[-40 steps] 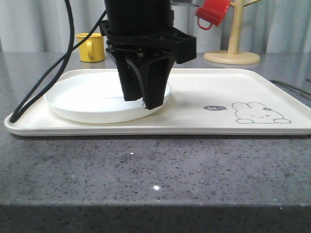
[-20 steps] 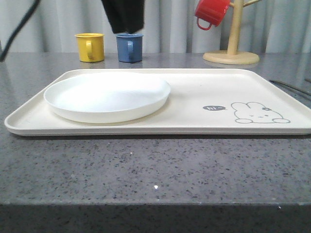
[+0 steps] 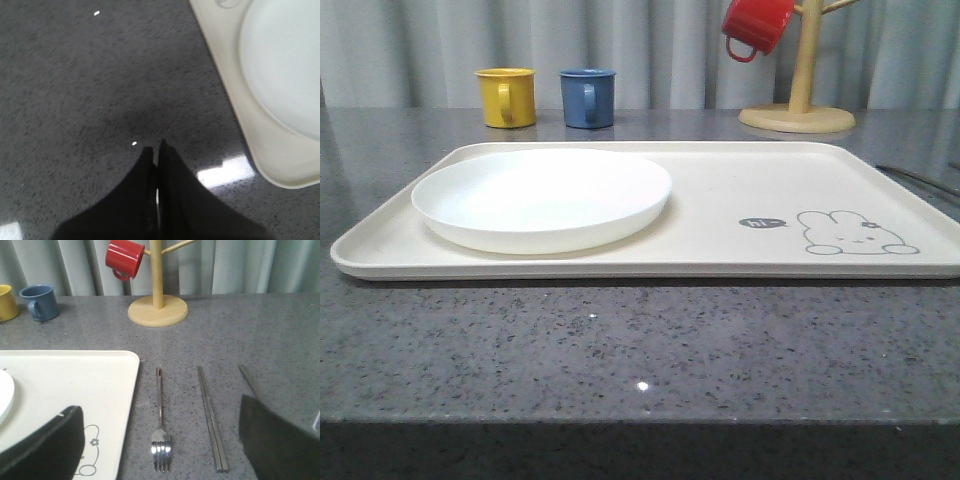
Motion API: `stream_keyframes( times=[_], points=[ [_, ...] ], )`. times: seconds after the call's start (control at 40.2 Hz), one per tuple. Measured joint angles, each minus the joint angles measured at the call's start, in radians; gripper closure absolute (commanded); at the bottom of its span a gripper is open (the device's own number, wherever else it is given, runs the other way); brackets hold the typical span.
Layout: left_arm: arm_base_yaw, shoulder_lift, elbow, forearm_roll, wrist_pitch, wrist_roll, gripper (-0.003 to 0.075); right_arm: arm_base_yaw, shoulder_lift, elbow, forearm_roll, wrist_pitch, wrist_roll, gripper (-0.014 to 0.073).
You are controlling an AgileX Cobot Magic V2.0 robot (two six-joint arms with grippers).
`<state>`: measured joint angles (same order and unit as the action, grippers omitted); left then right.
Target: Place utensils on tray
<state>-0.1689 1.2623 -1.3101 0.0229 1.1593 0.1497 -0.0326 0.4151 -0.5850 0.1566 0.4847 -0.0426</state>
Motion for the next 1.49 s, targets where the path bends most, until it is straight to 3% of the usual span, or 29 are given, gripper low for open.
stream_keyframes(
  times=[0.149, 0.323, 0.497, 0.621, 0.82, 1.491],
  points=[
    [0.084, -0.198, 0.219, -0.023, -0.185, 0.000, 0.0738, 0.000, 0.000, 0.000, 0.000, 0.000, 0.000, -0.0052],
    [0.072, -0.469, 0.489, -0.041, -0.489, 0.010, 0.0738, 0.000, 0.000, 0.000, 0.000, 0.000, 0.000, -0.0052],
    [0.043, -0.769, 0.741, -0.042, -0.684, 0.019, 0.0738, 0.000, 0.000, 0.000, 0.000, 0.000, 0.000, -0.0052],
    [0.043, -0.963, 0.873, -0.042, -0.717, 0.020, 0.0738, 0.000, 0.000, 0.000, 0.000, 0.000, 0.000, -0.0052],
    [0.043, -1.125, 0.940, -0.042, -0.722, 0.021, 0.0738, 0.000, 0.000, 0.000, 0.000, 0.000, 0.000, -0.0052],
    [0.043, -1.141, 0.945, -0.042, -0.722, 0.024, 0.0738, 0.000, 0.000, 0.000, 0.000, -0.004, 0.000, -0.0048]
  ],
)
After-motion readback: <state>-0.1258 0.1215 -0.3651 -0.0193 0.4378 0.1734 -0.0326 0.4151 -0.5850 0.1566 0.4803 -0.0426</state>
